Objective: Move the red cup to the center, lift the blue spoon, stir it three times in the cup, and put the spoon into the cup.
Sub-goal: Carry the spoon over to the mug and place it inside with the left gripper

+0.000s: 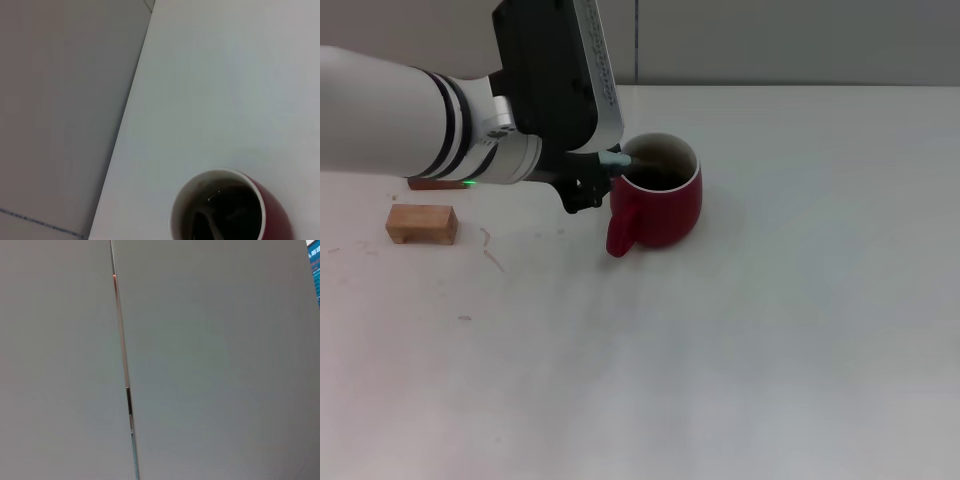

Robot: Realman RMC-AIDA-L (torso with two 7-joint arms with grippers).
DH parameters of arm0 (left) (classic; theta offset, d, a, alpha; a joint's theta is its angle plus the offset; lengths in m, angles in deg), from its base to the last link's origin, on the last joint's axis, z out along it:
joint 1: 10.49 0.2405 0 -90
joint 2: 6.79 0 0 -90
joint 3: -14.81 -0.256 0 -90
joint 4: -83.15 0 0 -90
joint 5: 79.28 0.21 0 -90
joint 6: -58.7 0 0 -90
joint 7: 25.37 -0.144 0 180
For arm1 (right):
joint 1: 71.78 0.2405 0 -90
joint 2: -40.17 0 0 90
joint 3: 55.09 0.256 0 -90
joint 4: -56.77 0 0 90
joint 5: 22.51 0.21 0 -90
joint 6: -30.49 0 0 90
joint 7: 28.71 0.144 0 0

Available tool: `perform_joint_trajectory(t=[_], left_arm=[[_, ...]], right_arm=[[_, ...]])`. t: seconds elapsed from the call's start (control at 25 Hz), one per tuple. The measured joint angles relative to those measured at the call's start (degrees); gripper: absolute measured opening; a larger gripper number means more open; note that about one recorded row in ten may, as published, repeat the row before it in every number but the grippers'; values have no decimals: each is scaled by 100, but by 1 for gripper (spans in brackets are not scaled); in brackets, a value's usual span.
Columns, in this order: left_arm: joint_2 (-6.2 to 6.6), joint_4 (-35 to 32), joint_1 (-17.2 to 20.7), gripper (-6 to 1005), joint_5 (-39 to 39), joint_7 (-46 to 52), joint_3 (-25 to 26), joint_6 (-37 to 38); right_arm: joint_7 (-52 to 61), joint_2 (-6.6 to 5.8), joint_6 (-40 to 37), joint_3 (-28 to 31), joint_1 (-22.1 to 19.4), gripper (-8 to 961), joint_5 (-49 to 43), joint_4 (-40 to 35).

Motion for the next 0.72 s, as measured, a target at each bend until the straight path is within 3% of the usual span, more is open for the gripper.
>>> perform_joint_trajectory(t=[0.24,0.72], left_arm=[[-14,-51,-131,184,-6,0,-188,34],[20,240,254,185,106,-10,-127,-134]], right_arm=[[0,0,-16,0,-3,835,0,13],[0,0,12,-72,36,835,1,8]])
